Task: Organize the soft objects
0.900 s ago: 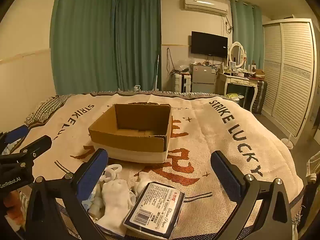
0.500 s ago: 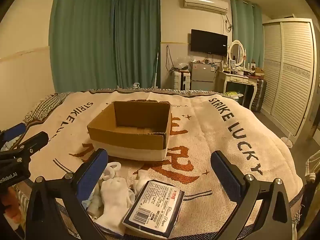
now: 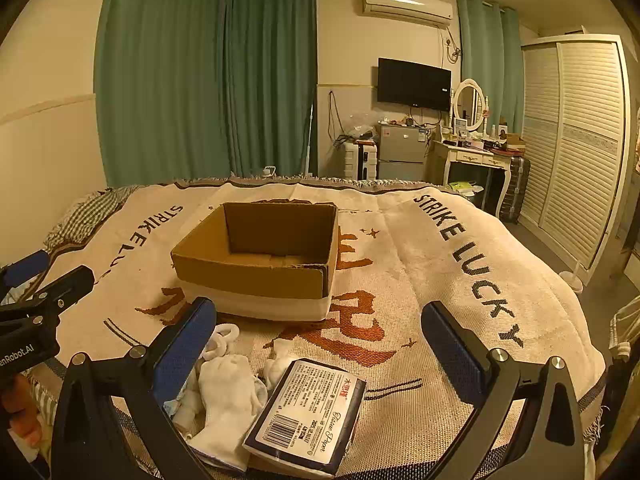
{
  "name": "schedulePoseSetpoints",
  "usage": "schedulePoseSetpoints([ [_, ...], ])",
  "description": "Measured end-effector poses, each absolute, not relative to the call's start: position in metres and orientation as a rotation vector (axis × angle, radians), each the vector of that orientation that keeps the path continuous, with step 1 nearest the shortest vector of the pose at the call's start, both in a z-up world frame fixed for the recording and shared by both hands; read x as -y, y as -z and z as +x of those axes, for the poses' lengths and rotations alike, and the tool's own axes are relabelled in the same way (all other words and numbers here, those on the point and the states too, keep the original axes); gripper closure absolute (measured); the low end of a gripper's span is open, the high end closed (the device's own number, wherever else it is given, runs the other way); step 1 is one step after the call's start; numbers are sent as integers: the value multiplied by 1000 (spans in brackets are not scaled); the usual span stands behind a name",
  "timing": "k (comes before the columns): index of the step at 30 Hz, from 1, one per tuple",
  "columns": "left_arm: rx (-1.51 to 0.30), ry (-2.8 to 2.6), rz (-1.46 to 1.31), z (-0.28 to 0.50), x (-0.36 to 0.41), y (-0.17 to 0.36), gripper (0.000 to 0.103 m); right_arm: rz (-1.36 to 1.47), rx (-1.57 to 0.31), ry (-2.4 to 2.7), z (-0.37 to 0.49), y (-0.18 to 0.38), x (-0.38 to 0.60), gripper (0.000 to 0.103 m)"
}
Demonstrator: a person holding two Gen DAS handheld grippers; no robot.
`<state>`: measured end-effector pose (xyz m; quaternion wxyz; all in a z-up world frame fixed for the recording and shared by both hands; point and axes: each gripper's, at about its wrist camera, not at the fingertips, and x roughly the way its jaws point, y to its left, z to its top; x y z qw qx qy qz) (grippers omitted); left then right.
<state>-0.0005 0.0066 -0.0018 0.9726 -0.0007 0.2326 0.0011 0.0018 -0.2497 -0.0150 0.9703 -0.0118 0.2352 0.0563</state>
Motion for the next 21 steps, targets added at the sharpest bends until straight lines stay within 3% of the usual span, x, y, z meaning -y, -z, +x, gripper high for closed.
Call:
schedulePoseSetpoints([
  [21,-463,-1,-3,-2,-5,5,10,-28,-488,-112,3,17,247,0],
])
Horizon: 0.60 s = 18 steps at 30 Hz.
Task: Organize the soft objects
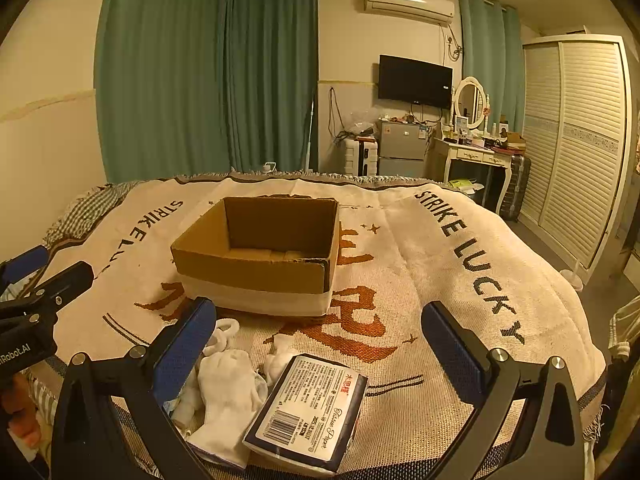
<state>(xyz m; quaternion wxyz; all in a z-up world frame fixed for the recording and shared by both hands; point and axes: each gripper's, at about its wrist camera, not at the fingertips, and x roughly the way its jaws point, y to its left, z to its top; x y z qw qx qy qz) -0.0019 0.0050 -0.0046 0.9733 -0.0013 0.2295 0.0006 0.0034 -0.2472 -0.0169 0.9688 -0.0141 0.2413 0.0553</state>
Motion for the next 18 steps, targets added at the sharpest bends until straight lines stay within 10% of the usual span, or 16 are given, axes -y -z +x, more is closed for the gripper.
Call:
schedulePoseSetpoints([
  [18,-465,-2,-4,-3,-6,5,10,-34,-495,-115,3,20,244,0],
])
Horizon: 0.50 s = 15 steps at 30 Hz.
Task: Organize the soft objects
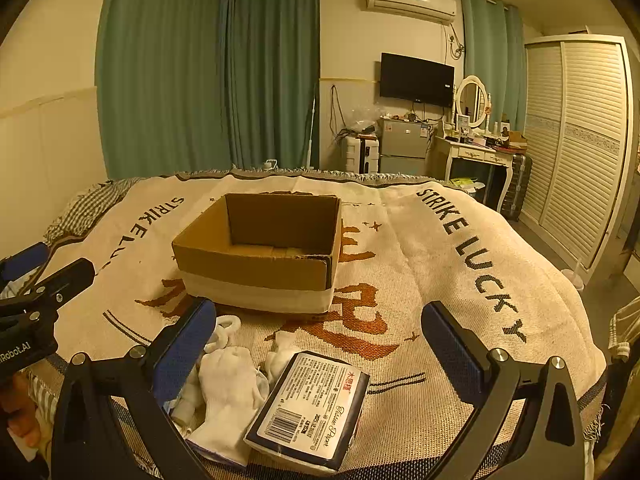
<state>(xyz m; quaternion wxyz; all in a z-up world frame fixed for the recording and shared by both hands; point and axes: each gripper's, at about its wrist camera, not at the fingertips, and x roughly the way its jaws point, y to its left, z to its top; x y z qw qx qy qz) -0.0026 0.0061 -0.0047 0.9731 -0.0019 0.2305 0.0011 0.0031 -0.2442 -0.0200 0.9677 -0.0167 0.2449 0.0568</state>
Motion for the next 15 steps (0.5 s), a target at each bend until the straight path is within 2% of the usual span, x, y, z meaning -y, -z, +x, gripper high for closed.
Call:
schedulePoseSetpoints([
  [15,-463,-2,-2,-3,-6,4,10,-36,-495,-116,2,20,243,0],
])
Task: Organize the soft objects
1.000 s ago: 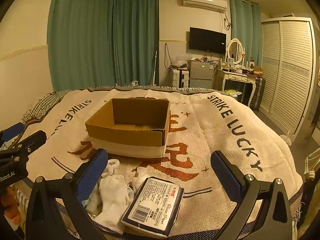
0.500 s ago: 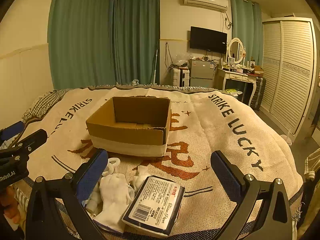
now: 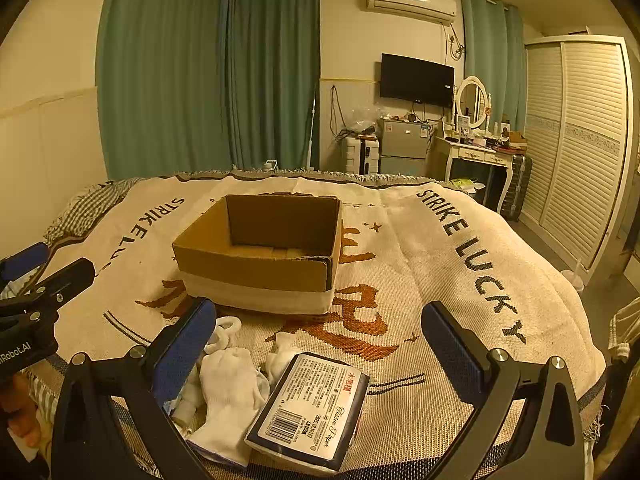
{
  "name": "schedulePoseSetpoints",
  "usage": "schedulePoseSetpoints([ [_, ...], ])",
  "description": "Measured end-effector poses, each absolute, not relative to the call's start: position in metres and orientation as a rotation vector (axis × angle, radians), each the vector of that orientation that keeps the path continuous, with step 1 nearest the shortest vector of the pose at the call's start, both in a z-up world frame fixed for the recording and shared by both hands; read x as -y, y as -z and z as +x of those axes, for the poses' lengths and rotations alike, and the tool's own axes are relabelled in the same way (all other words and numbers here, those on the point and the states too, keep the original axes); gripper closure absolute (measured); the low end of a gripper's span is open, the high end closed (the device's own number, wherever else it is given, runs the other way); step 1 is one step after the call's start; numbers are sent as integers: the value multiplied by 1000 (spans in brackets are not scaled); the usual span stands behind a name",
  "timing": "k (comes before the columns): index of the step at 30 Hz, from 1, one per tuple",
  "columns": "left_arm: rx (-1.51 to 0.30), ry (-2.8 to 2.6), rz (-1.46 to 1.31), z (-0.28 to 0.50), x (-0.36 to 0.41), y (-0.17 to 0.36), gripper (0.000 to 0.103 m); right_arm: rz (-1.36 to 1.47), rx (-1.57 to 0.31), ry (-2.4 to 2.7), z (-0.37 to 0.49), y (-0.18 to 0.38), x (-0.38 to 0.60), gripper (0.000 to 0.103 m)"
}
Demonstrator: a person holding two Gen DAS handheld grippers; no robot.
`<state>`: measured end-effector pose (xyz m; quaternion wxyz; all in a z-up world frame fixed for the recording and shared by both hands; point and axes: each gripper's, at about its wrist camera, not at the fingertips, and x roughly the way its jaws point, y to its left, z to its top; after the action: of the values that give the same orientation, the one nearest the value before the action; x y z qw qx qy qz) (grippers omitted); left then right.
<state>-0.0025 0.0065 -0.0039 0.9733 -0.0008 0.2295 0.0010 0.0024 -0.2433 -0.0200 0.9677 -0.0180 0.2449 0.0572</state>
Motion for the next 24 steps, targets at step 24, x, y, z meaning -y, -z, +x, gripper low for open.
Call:
schedulePoseSetpoints([
  [24,-553,16,35,6,4,32,10,-87,-662,-122,6,47,239,0],
])
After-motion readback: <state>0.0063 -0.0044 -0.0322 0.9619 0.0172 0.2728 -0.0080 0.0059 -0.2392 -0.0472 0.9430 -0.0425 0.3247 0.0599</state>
